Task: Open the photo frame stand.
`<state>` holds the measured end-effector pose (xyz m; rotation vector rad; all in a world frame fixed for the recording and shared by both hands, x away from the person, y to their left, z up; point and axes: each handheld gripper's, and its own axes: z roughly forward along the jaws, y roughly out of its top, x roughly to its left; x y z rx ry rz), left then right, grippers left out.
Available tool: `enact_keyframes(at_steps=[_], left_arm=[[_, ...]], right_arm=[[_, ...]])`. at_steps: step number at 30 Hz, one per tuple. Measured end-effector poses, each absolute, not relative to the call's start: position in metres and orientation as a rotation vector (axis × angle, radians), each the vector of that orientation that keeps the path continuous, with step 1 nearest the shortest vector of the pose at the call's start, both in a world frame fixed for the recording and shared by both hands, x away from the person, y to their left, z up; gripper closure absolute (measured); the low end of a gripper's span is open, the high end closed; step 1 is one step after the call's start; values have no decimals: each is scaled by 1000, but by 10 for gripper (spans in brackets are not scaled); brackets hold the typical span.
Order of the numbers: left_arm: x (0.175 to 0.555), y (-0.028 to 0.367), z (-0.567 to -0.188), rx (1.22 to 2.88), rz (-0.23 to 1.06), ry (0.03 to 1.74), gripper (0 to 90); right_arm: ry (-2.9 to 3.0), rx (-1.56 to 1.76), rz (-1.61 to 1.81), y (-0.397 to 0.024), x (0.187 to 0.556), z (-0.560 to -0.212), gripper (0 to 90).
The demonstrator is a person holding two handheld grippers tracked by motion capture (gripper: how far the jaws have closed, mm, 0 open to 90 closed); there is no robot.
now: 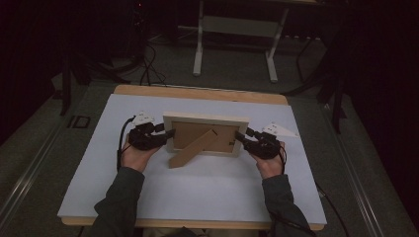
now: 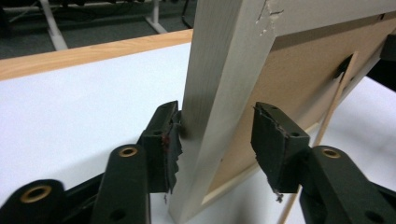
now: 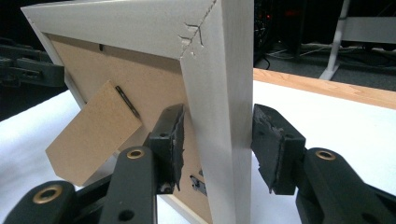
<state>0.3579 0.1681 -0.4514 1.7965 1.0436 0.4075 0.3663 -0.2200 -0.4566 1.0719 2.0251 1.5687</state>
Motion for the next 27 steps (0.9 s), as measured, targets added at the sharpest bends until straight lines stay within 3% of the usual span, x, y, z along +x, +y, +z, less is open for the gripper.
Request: enact_keyframes(at_steps=[7, 16, 27], left_arm=[[341, 177, -467, 1784, 394, 1095, 481], [319, 181, -479, 1788, 369, 1057, 619], [320, 151, -490, 1958, 223, 916, 632]], right_arm=[[2028, 1066, 1570, -220, 365, -456, 540], [2026, 1058, 1571, -219, 363, -455, 526], [2028, 1062, 1562, -218, 363, -454, 523]])
